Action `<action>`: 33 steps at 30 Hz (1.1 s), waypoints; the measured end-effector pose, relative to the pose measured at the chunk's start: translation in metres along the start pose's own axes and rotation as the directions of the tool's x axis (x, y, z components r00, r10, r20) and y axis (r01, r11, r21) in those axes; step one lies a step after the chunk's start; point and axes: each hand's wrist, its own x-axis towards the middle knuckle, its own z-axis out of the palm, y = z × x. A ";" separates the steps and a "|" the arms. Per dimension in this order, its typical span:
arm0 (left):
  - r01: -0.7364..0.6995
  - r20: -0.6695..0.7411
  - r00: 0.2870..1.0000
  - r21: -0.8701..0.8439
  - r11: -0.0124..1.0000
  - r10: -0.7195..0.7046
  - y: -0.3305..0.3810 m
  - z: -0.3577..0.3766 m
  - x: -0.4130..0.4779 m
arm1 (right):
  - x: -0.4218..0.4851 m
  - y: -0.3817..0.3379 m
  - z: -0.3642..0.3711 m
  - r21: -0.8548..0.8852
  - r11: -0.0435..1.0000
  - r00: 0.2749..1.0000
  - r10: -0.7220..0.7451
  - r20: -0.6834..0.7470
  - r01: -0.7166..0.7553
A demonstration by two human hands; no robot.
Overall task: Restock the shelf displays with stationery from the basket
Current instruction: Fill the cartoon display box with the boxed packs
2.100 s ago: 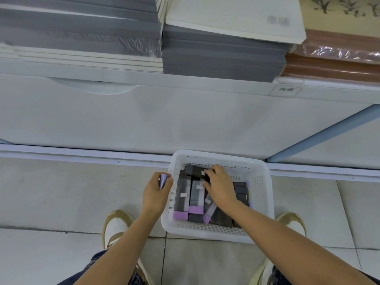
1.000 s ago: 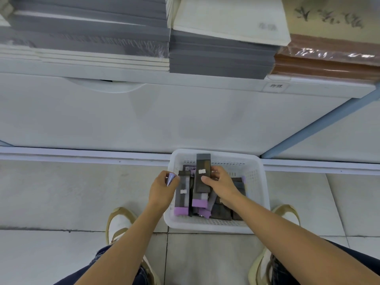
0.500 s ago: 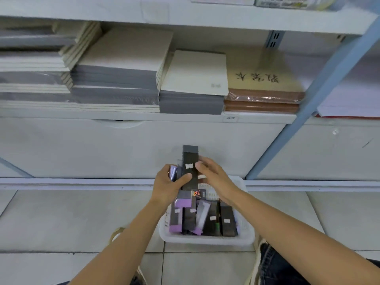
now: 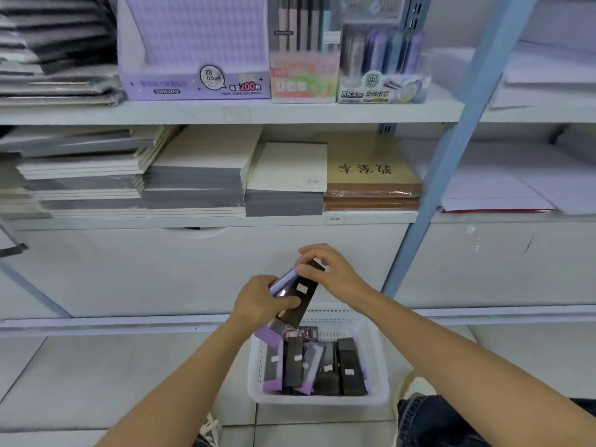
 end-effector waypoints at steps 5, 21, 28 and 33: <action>0.089 -0.020 0.994 -0.419 0.904 -0.106 0.003 -0.013 -0.004 | 0.000 -0.012 -0.021 0.376 0.926 0.985 0.098 -0.143 -0.038; -0.102 -0.211 0.975 -0.699 0.707 -0.068 0.058 -0.022 -0.020 | -0.013 -0.051 -0.011 0.276 0.959 0.997 0.037 0.071 -0.055; -0.210 -0.333 0.943 -0.594 0.777 0.001 0.077 -0.027 -0.024 | -0.015 -0.072 -0.026 0.170 0.985 0.996 -0.005 0.092 -0.011; -0.272 -0.366 0.927 -0.517 0.811 0.077 0.093 -0.034 -0.026 | -0.016 -0.093 -0.041 0.116 0.993 0.997 -0.046 0.058 0.039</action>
